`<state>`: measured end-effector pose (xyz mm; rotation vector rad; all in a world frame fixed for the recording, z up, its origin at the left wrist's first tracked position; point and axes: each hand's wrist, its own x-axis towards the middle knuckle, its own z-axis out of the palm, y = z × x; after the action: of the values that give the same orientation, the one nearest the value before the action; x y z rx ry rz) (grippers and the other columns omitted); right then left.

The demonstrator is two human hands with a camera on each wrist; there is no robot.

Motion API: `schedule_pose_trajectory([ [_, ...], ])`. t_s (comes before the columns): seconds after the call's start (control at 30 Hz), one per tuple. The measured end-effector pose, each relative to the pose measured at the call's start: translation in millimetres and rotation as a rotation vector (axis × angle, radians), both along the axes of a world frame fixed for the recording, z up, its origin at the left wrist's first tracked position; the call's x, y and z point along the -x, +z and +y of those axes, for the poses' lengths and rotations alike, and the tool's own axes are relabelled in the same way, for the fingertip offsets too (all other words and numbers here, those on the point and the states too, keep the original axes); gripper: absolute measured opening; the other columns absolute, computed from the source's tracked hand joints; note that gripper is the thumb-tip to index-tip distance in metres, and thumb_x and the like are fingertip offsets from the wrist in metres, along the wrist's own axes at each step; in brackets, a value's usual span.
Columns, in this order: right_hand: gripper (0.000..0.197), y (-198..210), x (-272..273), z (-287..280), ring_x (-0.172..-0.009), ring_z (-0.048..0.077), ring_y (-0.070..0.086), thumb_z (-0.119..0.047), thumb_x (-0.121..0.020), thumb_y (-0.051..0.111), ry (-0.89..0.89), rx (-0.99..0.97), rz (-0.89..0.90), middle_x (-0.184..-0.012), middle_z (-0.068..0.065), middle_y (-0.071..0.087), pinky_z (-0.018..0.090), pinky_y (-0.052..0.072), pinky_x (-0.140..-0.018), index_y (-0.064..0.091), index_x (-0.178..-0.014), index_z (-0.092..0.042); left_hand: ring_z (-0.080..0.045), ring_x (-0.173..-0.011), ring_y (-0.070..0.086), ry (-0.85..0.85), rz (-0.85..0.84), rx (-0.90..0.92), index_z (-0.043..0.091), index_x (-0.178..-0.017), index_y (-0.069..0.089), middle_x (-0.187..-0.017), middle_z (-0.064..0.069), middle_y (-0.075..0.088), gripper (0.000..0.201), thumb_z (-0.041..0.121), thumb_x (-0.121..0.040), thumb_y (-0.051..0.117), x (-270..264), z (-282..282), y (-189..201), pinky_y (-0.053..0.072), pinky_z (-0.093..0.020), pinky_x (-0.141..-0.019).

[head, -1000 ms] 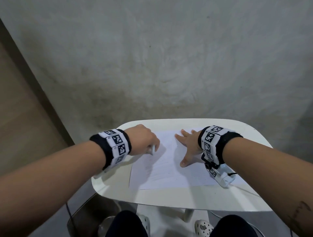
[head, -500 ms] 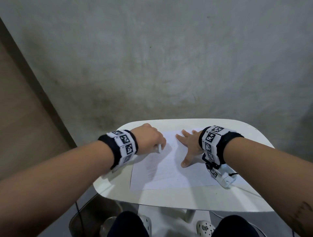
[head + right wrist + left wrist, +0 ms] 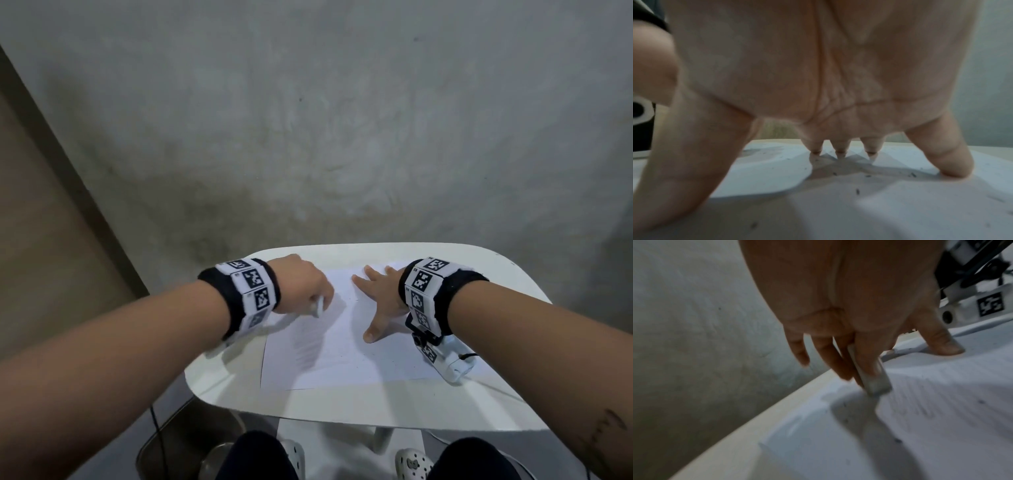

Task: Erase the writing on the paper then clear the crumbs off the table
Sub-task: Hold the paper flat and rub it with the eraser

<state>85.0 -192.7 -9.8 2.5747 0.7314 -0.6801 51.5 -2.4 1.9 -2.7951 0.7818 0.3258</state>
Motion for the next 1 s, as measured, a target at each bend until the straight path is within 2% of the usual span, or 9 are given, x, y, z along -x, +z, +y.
schedule_pose_trajectory([
  [0.07,0.118,-0.2,-1.9,1.0,-0.148,0.033,0.001,-0.072,-0.072,0.059,-0.003,0.008,0.000,-0.159,0.001,-0.020,0.053,0.017,-0.114,-0.019,-0.150,-0.029,-0.018,-0.084,0.055,0.046,0.103,-0.130,0.036,-0.101,0.065,-0.095,0.013,0.067,0.024,0.021,-0.087,0.052,7.7,4.4,9.0,0.043,-0.028,-0.082],
  [0.13,0.117,1.7,-2.7,2.7,-0.148,0.033,0.002,-0.073,-0.073,0.058,-0.007,0.023,0.007,-0.158,0.001,-0.022,0.052,0.017,-0.114,-0.020,-0.149,-0.030,-0.017,-0.082,0.052,0.022,0.059,-0.158,0.036,-0.102,0.064,-0.096,0.014,0.066,0.022,0.023,-0.088,0.052,8.9,2.0,11.7,0.040,-0.029,-0.084],
  [0.27,0.115,3.4,1.1,4.2,-0.148,0.032,0.000,-0.070,-0.076,0.058,-0.016,0.036,0.006,-0.158,0.002,-0.021,0.052,0.016,-0.114,-0.021,-0.149,-0.028,-0.015,-0.102,0.052,-0.074,-0.179,-0.008,0.035,-0.114,0.058,-0.113,0.015,0.063,0.021,0.033,-0.096,0.050,4.2,-15.2,-0.5,0.033,-0.031,-0.088],
  [0.37,0.114,4.7,2.2,4.2,-0.148,0.032,0.000,-0.070,-0.076,0.057,-0.008,0.046,0.004,-0.158,0.001,-0.021,0.052,0.016,-0.114,-0.020,-0.149,-0.029,-0.014,-0.099,0.052,-0.086,-0.251,0.062,0.035,-0.111,0.056,-0.107,0.015,0.061,0.015,0.034,-0.097,0.050,7.7,-12.4,-20.9,0.027,-0.029,-0.081],
  [0.43,0.114,4.7,1.8,3.7,-0.148,0.031,0.001,-0.070,-0.076,0.058,-0.007,0.039,0.007,-0.158,0.000,-0.021,0.052,0.016,-0.114,-0.020,-0.149,-0.030,-0.014,-0.095,0.053,-0.078,-0.214,0.112,0.034,-0.107,0.059,-0.102,0.014,0.063,0.013,0.035,-0.097,0.051,13.6,0.8,-21.9,0.026,-0.027,-0.081],
  [0.53,0.115,3.8,1.9,3.3,-0.148,0.030,0.001,-0.069,-0.075,0.059,-0.020,0.022,0.014,-0.158,-0.001,-0.021,0.050,0.017,-0.114,-0.018,-0.150,-0.031,-0.014,-0.091,0.055,-0.065,-0.079,0.056,0.034,-0.102,0.063,-0.096,0.014,0.067,0.012,0.036,-0.092,0.056,21.7,23.1,-12.7,0.036,-0.030,-0.092],
  [0.63,0.115,4.3,1.3,4.5,-0.148,0.030,-0.001,-0.069,-0.075,0.059,-0.024,0.026,0.018,-0.158,-0.001,-0.022,0.051,0.016,-0.114,-0.019,-0.149,-0.031,-0.016,-0.087,0.057,-0.017,0.000,-0.024,0.037,-0.098,0.064,-0.089,0.012,0.067,0.013,0.034,-0.087,0.057,24.0,28.6,-4.3,0.044,-0.034,-0.089],
  [0.83,0.114,6.4,2.3,5.0,-0.148,0.029,-0.001,-0.069,-0.076,0.059,-0.024,0.046,0.021,-0.158,-0.001,-0.023,0.051,0.016,-0.115,-0.021,-0.149,-0.030,-0.013,-0.098,0.051,-0.061,-0.199,0.073,0.034,-0.109,0.060,-0.104,0.015,0.064,0.016,0.035,-0.097,0.050,11.7,-11.7,-9.7,0.027,-0.028,-0.086],
  [1.0,0.116,5.5,0.1,3.2,-0.148,0.029,-0.003,-0.069,-0.075,0.060,-0.029,0.020,0.036,-0.158,-0.001,-0.023,0.051,0.015,-0.115,-0.020,-0.149,-0.031,-0.014,-0.092,0.054,-0.070,-0.140,0.060,0.031,-0.103,0.064,-0.097,0.013,0.067,0.014,0.033,-0.094,0.054,26.9,17.1,-10.8,0.030,-0.028,-0.094],
])
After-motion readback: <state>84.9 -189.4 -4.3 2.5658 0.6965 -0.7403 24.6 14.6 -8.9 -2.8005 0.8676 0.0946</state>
